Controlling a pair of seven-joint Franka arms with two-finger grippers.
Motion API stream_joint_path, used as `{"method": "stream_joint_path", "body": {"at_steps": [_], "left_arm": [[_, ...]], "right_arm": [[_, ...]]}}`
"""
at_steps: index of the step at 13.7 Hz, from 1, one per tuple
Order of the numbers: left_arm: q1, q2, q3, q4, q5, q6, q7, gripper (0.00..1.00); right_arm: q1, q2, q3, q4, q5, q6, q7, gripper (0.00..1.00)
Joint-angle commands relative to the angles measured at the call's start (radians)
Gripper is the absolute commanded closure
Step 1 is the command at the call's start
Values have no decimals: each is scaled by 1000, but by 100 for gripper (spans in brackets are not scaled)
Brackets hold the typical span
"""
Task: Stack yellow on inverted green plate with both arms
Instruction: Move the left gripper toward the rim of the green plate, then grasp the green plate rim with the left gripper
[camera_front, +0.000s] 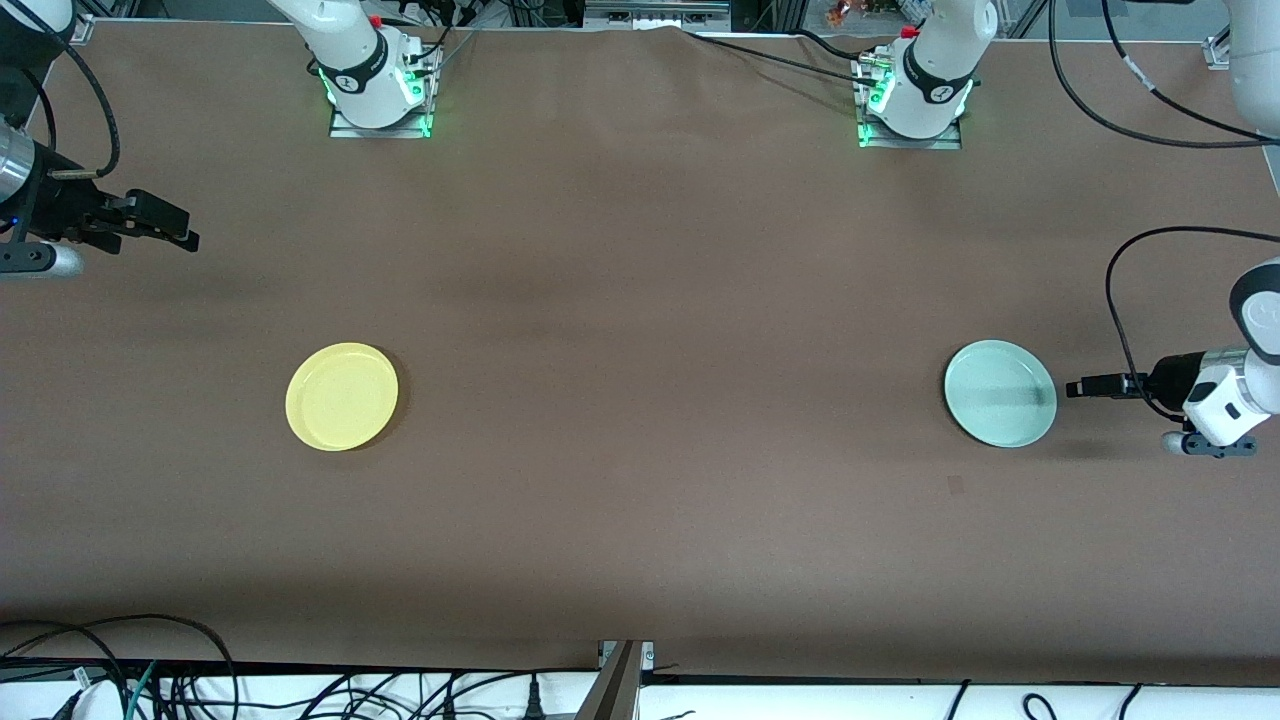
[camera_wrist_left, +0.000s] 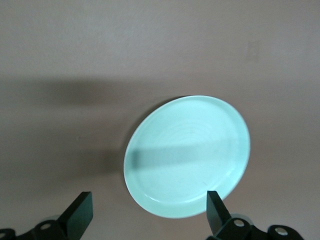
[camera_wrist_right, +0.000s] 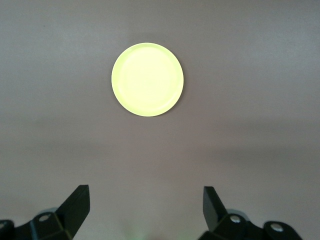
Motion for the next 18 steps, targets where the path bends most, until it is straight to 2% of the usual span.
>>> {"method": "stream_joint_path", "body": {"at_steps": [1,6,8,13,14,15,17,18], "left_arm": [[32,47,-10,0,-45,47,69,0],[30,56,-14,-55,-53,156,70,0],[29,53,-16,-104,-51,217,72,0],[27,41,-17,-139,-50,225,75,0],[26,37,-17,-142,-48,227,88,8],[23,35,-17,-144,-47,227,93,23],[20,29,-17,-145,-40,225,95,48],[20,29,-17,-145,-39,225,96,55]], "right_arm": [[-3,-2,4,10,15,-17,16,0],[-2,-4,8,13,15,-17,15,0],[-2,-4,16,13,15,-17,16,0],[-2,-4,16,12,15,-17,16,0],[-3,-4,16,12,15,-17,16,0],[-3,-2,16,13,17,-17,15,0],[-3,-2,16,13,15,-17,16,0],[-3,-2,16,13,17,-17,15,0]]}}
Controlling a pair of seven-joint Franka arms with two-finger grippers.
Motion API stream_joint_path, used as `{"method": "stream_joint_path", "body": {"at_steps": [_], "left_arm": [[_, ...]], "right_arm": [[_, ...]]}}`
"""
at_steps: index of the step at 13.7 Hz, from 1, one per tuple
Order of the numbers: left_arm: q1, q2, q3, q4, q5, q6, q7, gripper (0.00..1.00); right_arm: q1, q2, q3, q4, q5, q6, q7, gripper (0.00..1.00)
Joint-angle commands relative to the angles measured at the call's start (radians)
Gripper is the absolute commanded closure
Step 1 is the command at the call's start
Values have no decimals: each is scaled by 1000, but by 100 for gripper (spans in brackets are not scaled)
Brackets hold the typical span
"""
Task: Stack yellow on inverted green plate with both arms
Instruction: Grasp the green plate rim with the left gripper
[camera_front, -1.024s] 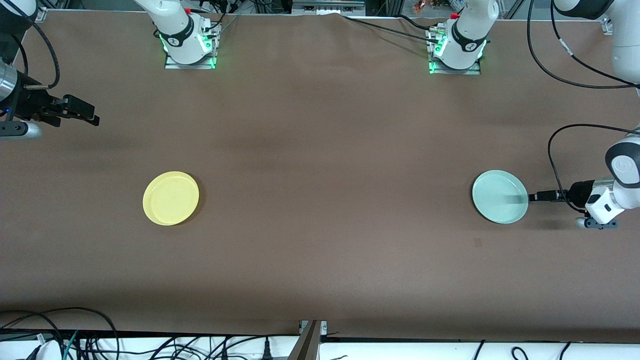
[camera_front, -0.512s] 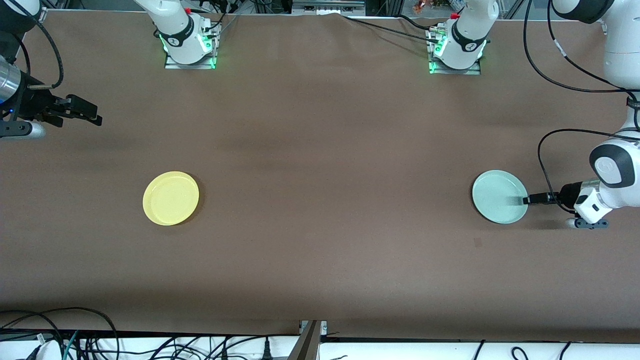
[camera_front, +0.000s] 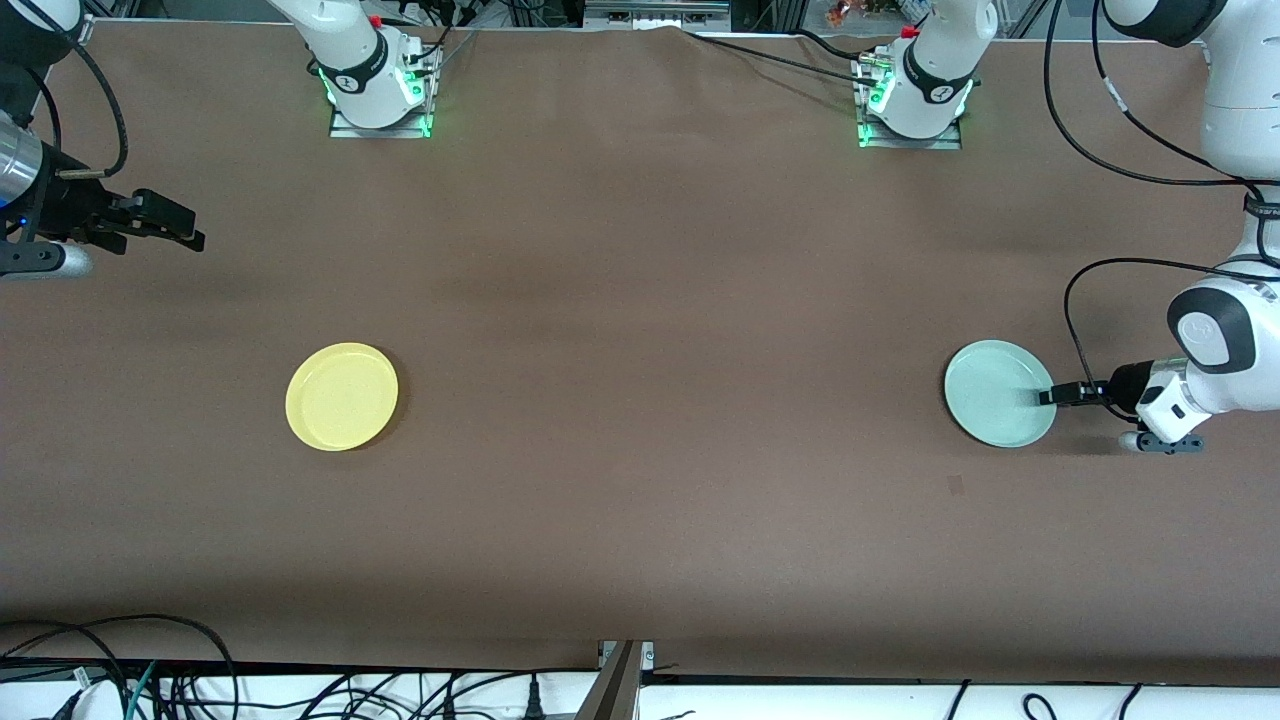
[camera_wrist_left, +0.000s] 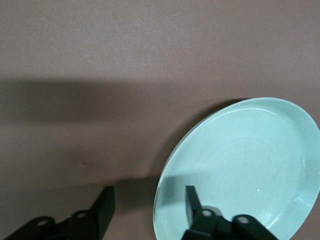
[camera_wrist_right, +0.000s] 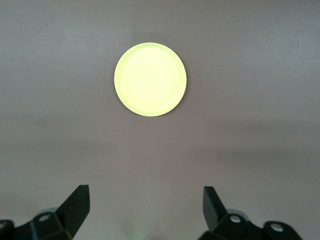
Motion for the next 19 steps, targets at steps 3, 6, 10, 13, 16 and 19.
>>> {"method": "stream_joint_path", "body": {"at_steps": [3,6,10,13,16,19], "left_arm": [[-5,-44,1,-52,-20,13,37,75],[-8,-45,1,-57,-19,13,59,93],[-14,-53,1,-57,-19,10,77,100],[-26,-94,-40,-45,-16,-2,63,100],[-83,-142,-42,-28,-11,-8,63,100],[-161,-170,-44,35,35,-10,59,100]], "right_arm": [[-4,-2,5,13,17,-16,14,0],[-4,-2,5,13,17,-16,16,0],[-4,-2,5,13,17,-16,16,0],[-4,-2,3,13,17,-15,16,0],[-4,-2,3,12,17,-16,16,0],[-4,-2,3,12,17,-16,16,0]]}}
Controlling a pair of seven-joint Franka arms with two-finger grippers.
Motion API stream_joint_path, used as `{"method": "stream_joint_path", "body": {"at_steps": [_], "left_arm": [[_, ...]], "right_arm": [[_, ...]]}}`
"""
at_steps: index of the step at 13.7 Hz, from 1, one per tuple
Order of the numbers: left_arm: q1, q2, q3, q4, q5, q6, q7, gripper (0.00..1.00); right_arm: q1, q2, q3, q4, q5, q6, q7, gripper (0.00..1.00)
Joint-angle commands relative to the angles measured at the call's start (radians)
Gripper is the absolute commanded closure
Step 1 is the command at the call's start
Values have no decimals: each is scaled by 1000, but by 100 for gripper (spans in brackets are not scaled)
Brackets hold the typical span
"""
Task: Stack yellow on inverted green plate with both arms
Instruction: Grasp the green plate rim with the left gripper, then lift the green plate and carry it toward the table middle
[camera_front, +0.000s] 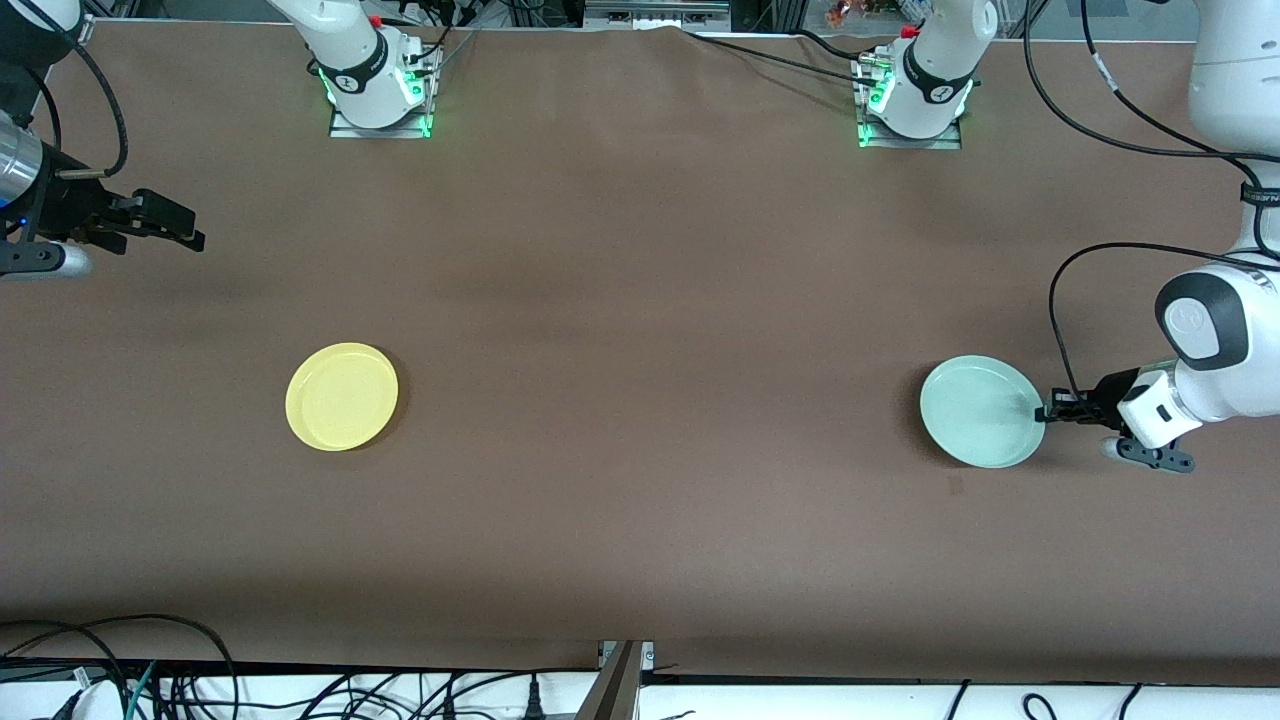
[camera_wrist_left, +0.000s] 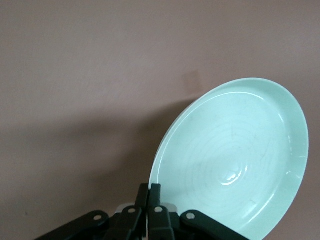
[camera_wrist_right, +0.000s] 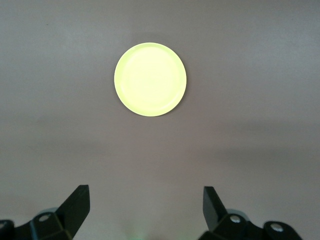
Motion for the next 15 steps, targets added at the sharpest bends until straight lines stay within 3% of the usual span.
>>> {"method": "stream_joint_path", "body": {"at_steps": [1,3,5,12,15], "left_arm": [[-76,-31,8,37,25,-10,8,100],[-143,-30,9,83,30,-5,2,100],[-231,-20,9,141,117,1,-65,100],[-570,22,17,273,653,7,-536,100],[-691,69,15,292,963,7,-720,100]], "right_arm": [[-4,-2,5,12,16,-16,15,0],[-4,-2,3,13,16,-16,15,0],[-4,-2,3,13,16,-16,14,0],[-4,-2,3,13,15,-16,14,0],[-4,-2,3,12,16,-16,14,0]]}}
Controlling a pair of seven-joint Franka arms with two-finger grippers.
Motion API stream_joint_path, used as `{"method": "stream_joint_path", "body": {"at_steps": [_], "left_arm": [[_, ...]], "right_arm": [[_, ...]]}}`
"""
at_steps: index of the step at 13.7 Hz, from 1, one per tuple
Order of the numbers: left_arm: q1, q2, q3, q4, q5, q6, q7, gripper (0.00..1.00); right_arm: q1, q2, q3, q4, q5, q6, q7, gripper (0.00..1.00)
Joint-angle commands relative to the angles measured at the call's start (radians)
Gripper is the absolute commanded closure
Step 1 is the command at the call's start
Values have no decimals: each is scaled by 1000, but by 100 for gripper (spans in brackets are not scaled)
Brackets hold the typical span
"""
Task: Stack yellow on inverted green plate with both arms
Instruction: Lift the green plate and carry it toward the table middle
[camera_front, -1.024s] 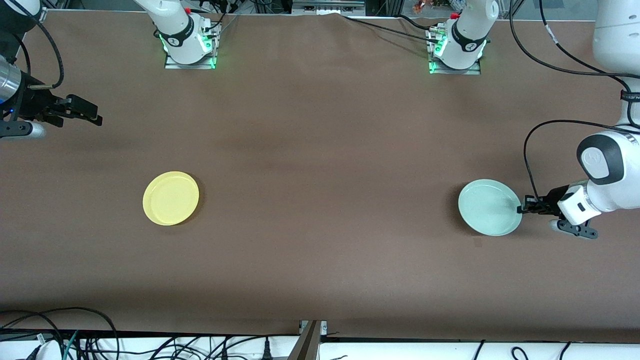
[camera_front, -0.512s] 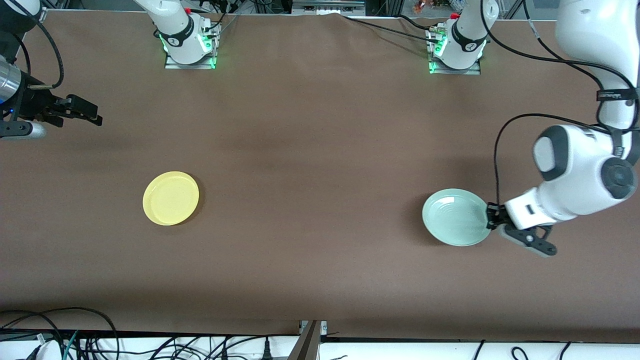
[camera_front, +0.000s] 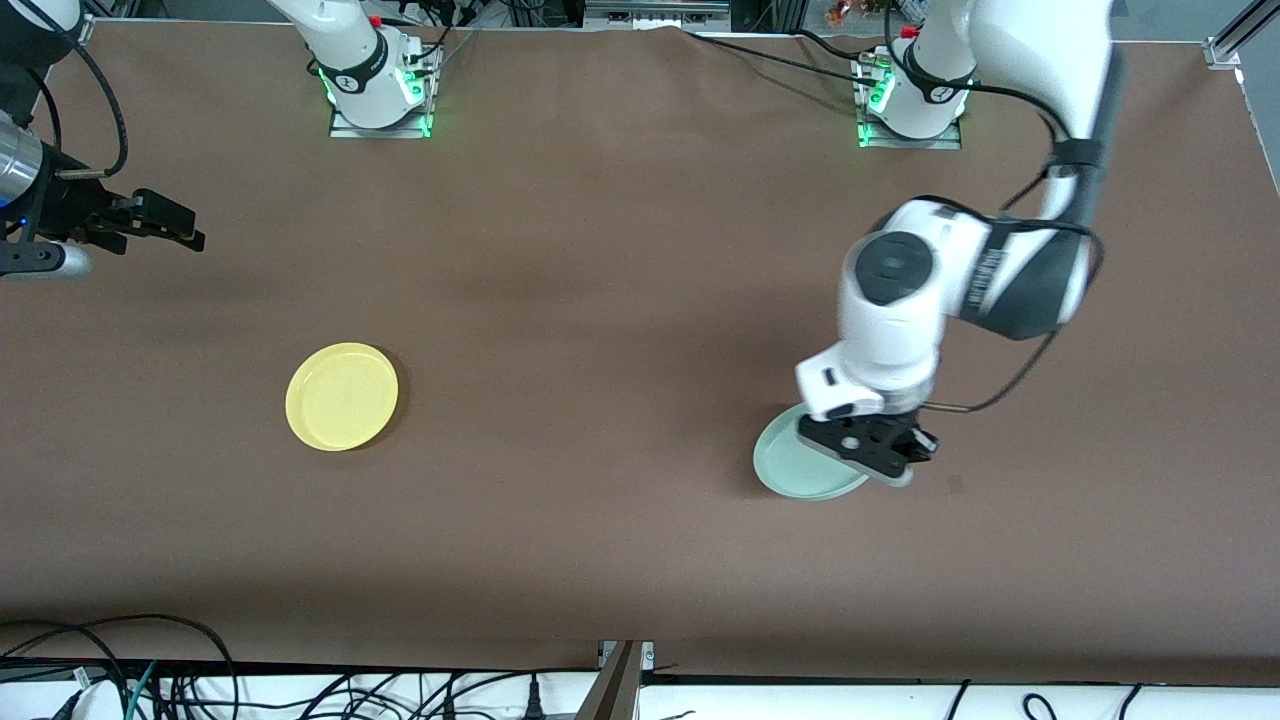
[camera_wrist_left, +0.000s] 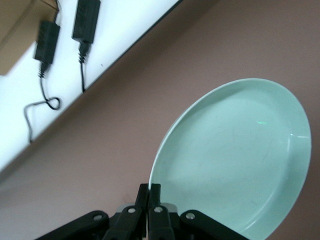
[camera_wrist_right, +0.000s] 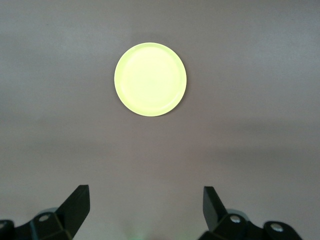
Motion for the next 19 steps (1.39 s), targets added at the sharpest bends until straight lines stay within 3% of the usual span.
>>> {"method": "stream_joint_path", "body": {"at_steps": [1,8,13,19], "left_arm": [[-105,63,20,57,225,-10,-150,100],[-265,133,20,77,633,-73,-339,100],[-377,239,23,198,721,-240,-395,100],[-483,282,24,207,818,-435,-442,100]], "right_arm": [[-4,-2,3,13,15,-16,14,0],[-4,-2,3,13,15,-16,14,0],[-4,-2,3,11,15,-16,15,0],[-4,-2,5,11,15,-16,15,0]]}}
